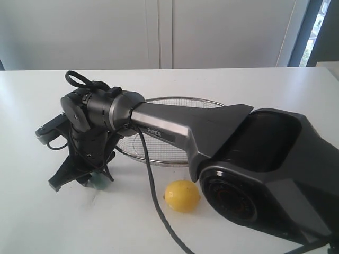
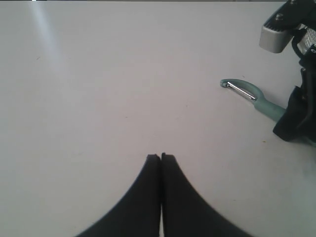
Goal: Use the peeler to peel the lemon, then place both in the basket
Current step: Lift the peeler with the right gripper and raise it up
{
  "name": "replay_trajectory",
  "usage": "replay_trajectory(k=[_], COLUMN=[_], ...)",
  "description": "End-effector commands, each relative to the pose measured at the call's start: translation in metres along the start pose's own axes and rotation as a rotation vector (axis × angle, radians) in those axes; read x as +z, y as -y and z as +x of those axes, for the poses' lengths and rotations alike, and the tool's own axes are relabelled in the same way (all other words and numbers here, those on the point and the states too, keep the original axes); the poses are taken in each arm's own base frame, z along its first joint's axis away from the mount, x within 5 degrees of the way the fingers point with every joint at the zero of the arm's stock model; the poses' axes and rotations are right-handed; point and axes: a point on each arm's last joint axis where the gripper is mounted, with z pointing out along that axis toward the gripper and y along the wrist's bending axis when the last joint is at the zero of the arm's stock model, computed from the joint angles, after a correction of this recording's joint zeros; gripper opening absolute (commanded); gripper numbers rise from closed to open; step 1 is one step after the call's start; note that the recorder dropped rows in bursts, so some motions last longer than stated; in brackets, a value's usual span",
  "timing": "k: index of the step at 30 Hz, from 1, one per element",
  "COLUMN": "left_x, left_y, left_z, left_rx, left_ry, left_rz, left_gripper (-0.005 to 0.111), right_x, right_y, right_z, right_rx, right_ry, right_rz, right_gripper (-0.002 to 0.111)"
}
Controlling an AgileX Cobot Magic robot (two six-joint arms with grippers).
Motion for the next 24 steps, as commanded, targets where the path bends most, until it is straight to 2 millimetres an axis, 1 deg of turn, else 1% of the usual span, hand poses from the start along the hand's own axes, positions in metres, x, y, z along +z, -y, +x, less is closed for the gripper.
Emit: replay_trajectory(k=[1, 3, 6, 11, 14, 20, 24], left_x=[0.0, 0.0, 0.0, 0.0, 0.0, 0.0, 0.0], left_y=[0.0, 0.0, 0.0, 0.0, 0.0, 0.0, 0.0], left_z=[0.0, 0.0, 0.0, 0.0, 0.0, 0.0, 0.0], left_rx=[-0.009, -0.009, -0.009, -0.009, -0.009, -0.009, -0.009], left_ry=[0.004, 0.004, 0.004, 0.004, 0.004, 0.004, 0.004], left_rz=[-0.001, -0.001, -0.001, -0.001, -0.001, -0.001, -0.001], left_gripper=[0.0, 0.0, 0.0, 0.0, 0.0, 0.0, 0.0], right_x=[0.002, 0.002, 0.002, 0.0, -0.008, -0.036, -0.062], right_y=[0.0, 0.0, 0.0, 0.0, 0.001, 0.001, 0.001], right_z=[0.002, 0.003, 0.003, 0.001, -0.003, -0.013, -0.019], right_rx=[-0.004, -0.004, -0.004, -0.004, -0.003, -0.003, -0.003], right_ry=[-0.023, -0.034, -0.04, -0.032, -0.022, 0.039, 0.092], right_rz=[0.004, 0.004, 0.004, 0.004, 0.005, 0.006, 0.007], right_gripper=[0.035, 0.023, 0.0, 0.0, 0.0, 0.0, 0.0])
